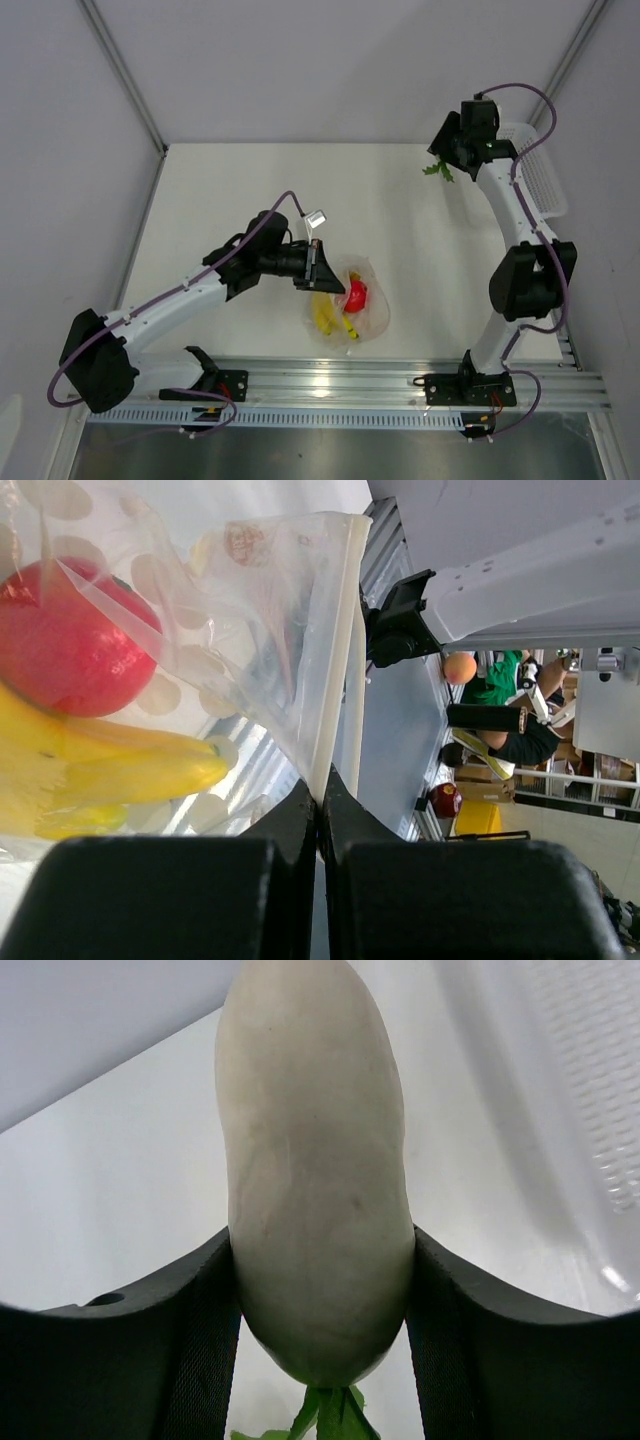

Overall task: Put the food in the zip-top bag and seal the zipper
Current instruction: Pick up the fake vegetable from the bin, then place the fake vegetable in the zipper food storage bag.

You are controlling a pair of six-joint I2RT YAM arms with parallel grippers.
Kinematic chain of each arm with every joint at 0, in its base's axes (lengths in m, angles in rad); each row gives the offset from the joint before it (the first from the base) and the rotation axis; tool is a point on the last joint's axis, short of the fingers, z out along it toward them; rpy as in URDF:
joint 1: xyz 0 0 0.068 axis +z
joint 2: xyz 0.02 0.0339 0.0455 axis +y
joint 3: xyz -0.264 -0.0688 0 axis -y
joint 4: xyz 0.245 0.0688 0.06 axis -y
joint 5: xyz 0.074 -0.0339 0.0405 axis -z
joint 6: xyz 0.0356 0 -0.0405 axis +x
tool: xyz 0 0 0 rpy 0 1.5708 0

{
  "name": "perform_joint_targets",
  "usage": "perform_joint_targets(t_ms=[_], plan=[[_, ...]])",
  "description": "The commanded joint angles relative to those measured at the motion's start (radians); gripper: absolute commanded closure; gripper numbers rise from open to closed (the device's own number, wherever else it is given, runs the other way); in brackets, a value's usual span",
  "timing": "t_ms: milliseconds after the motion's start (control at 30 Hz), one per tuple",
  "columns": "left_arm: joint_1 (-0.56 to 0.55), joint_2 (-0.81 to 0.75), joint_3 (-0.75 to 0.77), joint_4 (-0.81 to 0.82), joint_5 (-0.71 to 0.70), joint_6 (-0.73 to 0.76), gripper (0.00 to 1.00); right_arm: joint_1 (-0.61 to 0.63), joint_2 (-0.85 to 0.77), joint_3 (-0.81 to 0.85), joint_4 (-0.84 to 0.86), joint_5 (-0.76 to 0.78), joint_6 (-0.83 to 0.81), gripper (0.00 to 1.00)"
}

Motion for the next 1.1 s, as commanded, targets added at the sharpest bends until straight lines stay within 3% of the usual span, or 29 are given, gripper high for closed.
perform_joint_targets(t_ms=[0,333,467,767,933,1067], plan=[[0.010,-0.052,-0.016,-0.014,-0.022,0.017,0.99,0.062,-0.191,-0.053,-0.034,-0.023,-0.024,1.00],[0.007,-0.146,-0.157,0.061,-0.065,-0.040,0.99,0.206,-0.634,-0.398,-0.163,-0.259,-0.072,1.00],[0.007,-0.158,-0.110,-0.040,-0.096,0.028,1.00,0.249,-0.771,-0.532,-0.178,-0.371,-0.063,1.00],[0.007,-0.109,0.063,-0.311,-0.050,0.198,0.99,0.428,-0.923,-0.620,-0.277,-0.496,-0.070,1.00],[0.007,-0.130,0.034,-0.295,-0.085,0.195,0.99,0.493,-0.994,-0.626,-0.336,-0.499,-0.046,1.00],[0.007,-0.115,0.033,-0.272,-0.084,0.184,0.99,0.533,-1.018,-0.615,-0.340,-0.632,-0.006,1.00]])
